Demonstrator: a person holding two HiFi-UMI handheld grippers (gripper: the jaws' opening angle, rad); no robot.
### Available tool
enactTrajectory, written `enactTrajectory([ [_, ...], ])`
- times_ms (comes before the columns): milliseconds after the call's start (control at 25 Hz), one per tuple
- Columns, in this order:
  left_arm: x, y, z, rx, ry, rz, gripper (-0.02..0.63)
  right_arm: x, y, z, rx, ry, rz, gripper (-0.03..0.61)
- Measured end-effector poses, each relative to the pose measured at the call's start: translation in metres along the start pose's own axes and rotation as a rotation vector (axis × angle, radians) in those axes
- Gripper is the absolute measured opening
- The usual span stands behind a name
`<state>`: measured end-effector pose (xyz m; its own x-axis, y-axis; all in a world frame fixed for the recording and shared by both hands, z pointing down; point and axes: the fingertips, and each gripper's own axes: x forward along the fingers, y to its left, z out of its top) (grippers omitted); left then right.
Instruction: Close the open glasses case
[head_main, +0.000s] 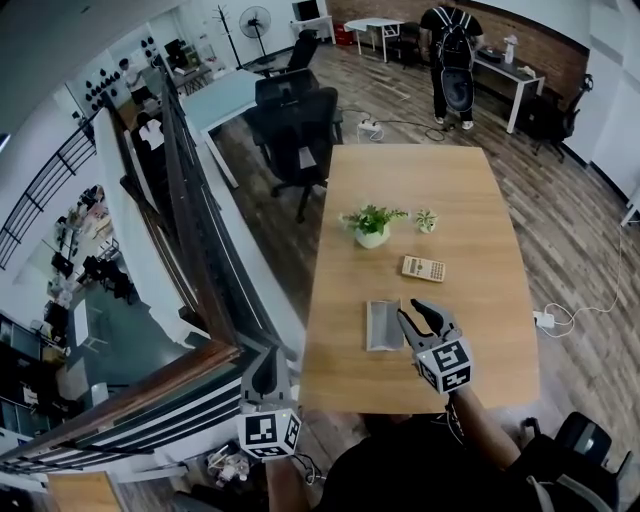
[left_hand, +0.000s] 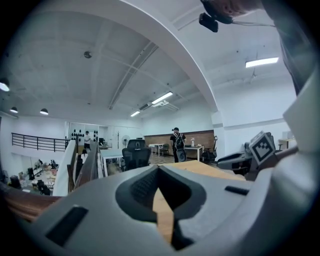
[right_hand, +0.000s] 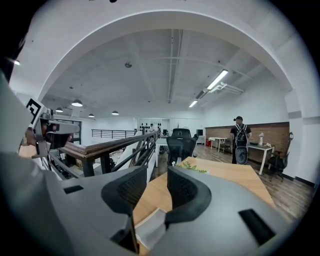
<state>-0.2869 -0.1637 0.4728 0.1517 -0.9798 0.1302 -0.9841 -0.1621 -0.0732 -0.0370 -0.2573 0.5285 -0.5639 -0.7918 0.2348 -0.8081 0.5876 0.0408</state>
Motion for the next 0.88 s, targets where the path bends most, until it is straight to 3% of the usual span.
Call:
enactTrajectory([
  [240, -0.008, 0.004, -0.007, -0.004, 0.019, 0.003, -0.003, 0.041, -0.021, -0.055, 0.028, 0.094, -0.052, 0.138],
  [640, -0.021, 0.01, -0.016, -0.006, 0.051, 0.012, -0.002, 0.075, -0.037, -0.218, 0.294, 0.447, -0.127, 0.121],
  [880, -0.023, 0.007, -0.017, 0.001, 0.068, -0.004, -0.002, 0.069, -0.031, -0.255, 0.403, 0.52, -0.141, 0.117],
])
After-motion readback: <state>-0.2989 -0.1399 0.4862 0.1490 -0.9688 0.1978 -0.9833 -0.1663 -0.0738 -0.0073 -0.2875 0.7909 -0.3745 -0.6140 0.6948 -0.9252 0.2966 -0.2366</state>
